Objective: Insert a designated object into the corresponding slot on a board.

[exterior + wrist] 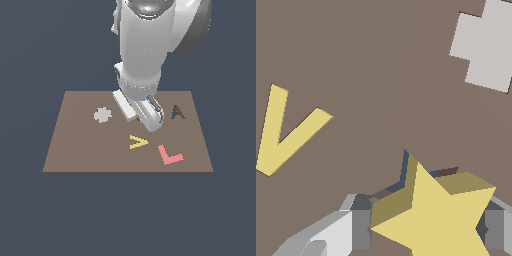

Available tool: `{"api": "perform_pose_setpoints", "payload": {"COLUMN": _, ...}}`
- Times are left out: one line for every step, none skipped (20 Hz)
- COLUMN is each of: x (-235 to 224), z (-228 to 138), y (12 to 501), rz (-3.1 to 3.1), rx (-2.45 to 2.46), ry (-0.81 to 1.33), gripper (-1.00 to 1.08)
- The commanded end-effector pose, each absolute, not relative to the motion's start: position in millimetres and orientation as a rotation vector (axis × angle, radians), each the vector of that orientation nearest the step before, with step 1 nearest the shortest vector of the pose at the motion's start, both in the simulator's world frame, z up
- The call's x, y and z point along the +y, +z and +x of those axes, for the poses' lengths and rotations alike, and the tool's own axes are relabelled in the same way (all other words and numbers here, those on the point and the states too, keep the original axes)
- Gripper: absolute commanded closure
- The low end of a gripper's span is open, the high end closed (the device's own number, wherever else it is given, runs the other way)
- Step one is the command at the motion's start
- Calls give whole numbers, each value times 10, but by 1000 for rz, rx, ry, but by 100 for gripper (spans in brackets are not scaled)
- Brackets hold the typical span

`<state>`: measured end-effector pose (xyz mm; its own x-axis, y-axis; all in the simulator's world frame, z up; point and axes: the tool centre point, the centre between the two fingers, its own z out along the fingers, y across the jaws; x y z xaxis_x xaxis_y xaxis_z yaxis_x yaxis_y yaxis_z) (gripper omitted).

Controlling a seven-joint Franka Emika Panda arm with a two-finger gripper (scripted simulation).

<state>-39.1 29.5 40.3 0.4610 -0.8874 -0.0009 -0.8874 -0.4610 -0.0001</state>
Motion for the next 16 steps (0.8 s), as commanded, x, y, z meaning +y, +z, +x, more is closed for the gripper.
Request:
{"api": "perform_pose_setpoints", "payload": {"x": 295, "z": -391, "y": 403, "rz": -2685, "rx": 1631, "ry": 1, "gripper": 108}}
{"api": "perform_pose_setpoints", "payload": {"x": 297, "z": -391, "y": 399, "rz": -2685, "rx": 1631, "ry": 1, "gripper": 108}}
{"api": "perform_pose_setpoints", "payload": {"x": 297, "z": -390, "y": 387, "rz": -2684, "rx": 1632, "ry": 1, "gripper": 108}}
{"api": "perform_pose_setpoints", "payload": {"x": 299, "z": -389, "y": 367, "rz": -2683, "rx": 1633, "ry": 1, "gripper": 108}}
{"api": "perform_pose_setpoints", "payload": {"x": 301, "z": -388, "y": 341, "rz": -2683, "rx": 1634, "ry": 1, "gripper": 108}}
{"api": "perform_pose_setpoints", "payload": {"x": 304, "z": -387, "y": 321, "rz": -2682, "rx": 1635, "ry": 1, "gripper": 108}}
{"api": "perform_pose_setpoints", "payload": {"x": 304, "z": -386, "y": 309, "rz": -2681, "rx": 1636, "ry": 0, "gripper": 108}}
{"api": "perform_pose_setpoints", "payload": {"x": 305, "z": -386, "y": 304, "rz": -2681, "rx": 1636, "ry": 0, "gripper": 108}}
{"api": "perform_pose_setpoints", "payload": {"x": 305, "z": -386, "y": 304, "rz": -2681, "rx": 1636, "ry": 0, "gripper": -92}}
{"api": "perform_pose_setpoints", "payload": {"x": 305, "z": -386, "y": 304, "rz": -2681, "rx": 1636, "ry": 0, "gripper": -92}}
{"api": "perform_pose_setpoints", "payload": {"x": 305, "z": -386, "y": 304, "rz": -2681, "rx": 1636, "ry": 0, "gripper": -92}}
{"api": "perform_pose_setpoints", "payload": {"x": 305, "z": -386, "y": 304, "rz": -2681, "rx": 1636, "ry": 0, "gripper": -92}}
{"api": "perform_pose_setpoints", "payload": {"x": 305, "z": -386, "y": 304, "rz": -2681, "rx": 1636, "ry": 0, "gripper": -92}}
{"api": "perform_pose_setpoints", "payload": {"x": 305, "z": -386, "y": 304, "rz": -2681, "rx": 1636, "ry": 0, "gripper": -92}}
{"api": "perform_pose_setpoints", "payload": {"x": 305, "z": -386, "y": 304, "rz": -2681, "rx": 1636, "ry": 0, "gripper": -92}}
{"api": "perform_pose_setpoints", "payload": {"x": 305, "z": -386, "y": 304, "rz": -2681, "rx": 1636, "ry": 0, "gripper": -92}}
